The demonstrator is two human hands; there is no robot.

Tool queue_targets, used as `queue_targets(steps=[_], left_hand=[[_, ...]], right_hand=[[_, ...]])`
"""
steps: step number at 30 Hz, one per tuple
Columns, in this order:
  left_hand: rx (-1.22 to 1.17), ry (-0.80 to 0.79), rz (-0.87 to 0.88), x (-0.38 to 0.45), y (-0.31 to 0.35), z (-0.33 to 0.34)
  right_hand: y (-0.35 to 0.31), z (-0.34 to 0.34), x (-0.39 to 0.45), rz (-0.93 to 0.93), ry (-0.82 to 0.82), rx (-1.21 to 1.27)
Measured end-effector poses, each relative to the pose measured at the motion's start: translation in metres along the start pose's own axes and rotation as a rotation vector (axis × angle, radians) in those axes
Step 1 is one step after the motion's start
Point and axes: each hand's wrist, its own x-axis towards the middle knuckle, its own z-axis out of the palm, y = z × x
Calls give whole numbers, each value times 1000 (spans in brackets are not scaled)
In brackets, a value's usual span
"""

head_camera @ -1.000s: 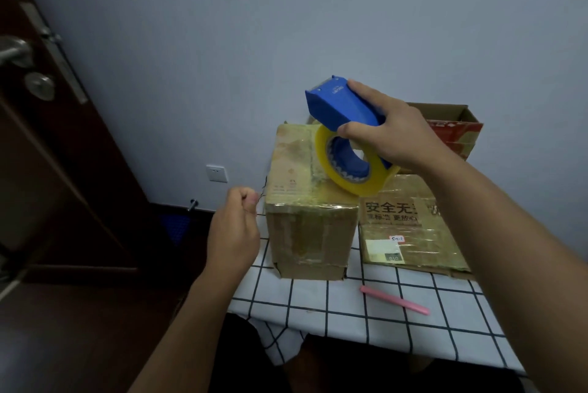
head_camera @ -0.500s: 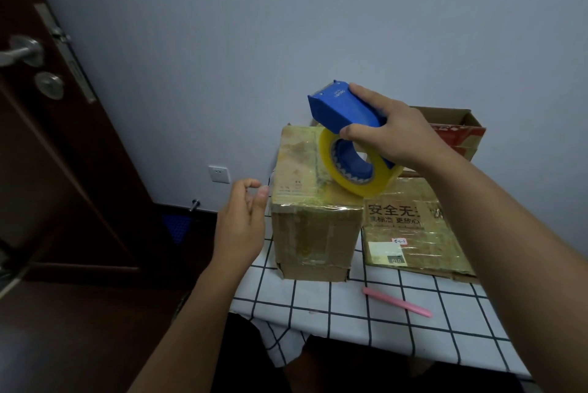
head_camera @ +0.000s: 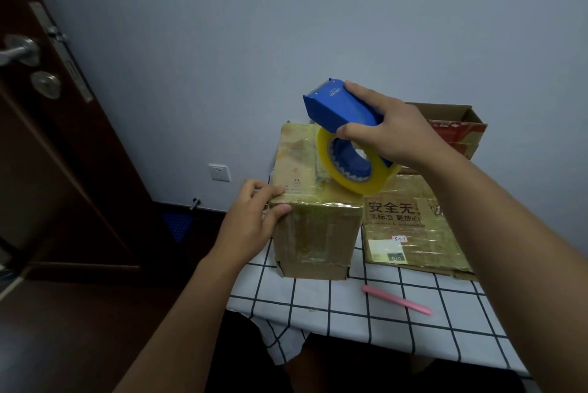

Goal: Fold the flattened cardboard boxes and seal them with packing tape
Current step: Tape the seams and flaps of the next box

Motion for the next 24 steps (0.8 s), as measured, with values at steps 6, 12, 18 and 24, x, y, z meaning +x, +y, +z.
queue_targets(steps=[6,12,18,24], left_hand=[[50,12,10,0,4,1],[298,53,171,8,32,7],[402,101,244,9,43,27],[439,54,339,16,63,45]], right_hand=[[-1,0,-1,-5,-2,-17],[-3,-1,-2,-7,5,-17],[-4,-2,-6,-1,17,-15],[-5,-3,-9,-3,15,-17]])
